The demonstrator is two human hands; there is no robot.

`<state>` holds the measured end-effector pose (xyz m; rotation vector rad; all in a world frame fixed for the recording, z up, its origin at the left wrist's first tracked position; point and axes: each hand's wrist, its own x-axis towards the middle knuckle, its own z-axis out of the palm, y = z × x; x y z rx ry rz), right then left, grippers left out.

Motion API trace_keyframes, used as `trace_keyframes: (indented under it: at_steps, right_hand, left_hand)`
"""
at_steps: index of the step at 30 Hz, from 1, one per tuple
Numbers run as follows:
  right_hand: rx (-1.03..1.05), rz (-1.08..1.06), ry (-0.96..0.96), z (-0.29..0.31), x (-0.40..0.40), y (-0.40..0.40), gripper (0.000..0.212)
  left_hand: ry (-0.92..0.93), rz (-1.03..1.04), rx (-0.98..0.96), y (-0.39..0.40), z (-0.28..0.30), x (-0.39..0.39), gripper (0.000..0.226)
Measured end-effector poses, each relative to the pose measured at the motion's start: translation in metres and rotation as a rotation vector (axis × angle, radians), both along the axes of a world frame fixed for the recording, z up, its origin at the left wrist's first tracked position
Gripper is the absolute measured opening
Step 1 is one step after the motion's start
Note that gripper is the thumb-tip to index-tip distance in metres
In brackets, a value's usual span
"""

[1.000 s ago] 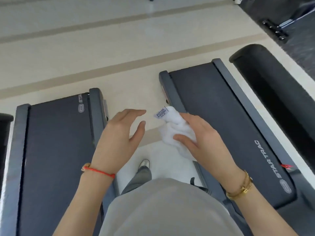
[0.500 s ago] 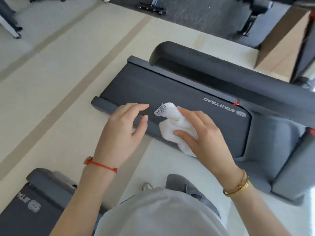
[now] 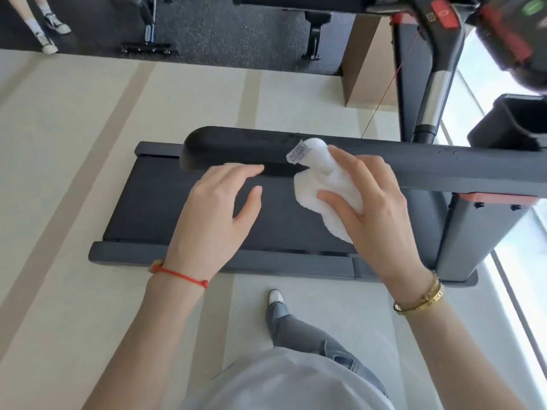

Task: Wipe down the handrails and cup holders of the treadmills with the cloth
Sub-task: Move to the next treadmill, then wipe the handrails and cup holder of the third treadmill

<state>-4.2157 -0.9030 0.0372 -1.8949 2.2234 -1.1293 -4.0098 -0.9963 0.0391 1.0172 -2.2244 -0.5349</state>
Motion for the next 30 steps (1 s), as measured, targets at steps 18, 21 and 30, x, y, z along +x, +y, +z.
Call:
trace_keyframes:
  at_steps: [18,21,30]
  right_hand:
    - [0.300,0.126,0.340,0.004,-0.050,-0.126,0.034]
    - [0.427,0.219,0.394,0.013,-0.040,-0.145,0.032]
    - [0.358,0.260,-0.285,0.020,-0.033,-0.131,0.049]
  left_hand:
    - [-0.032,0.146,-0.038,-0.116,-0.010,-0.018,0.026]
    - [-0.049,0.146,0.005,-0.121,-0.014,-0.009,0.026]
    - [-0.100,-0.046,0.102,-0.145,-0.017,0.002,0.027]
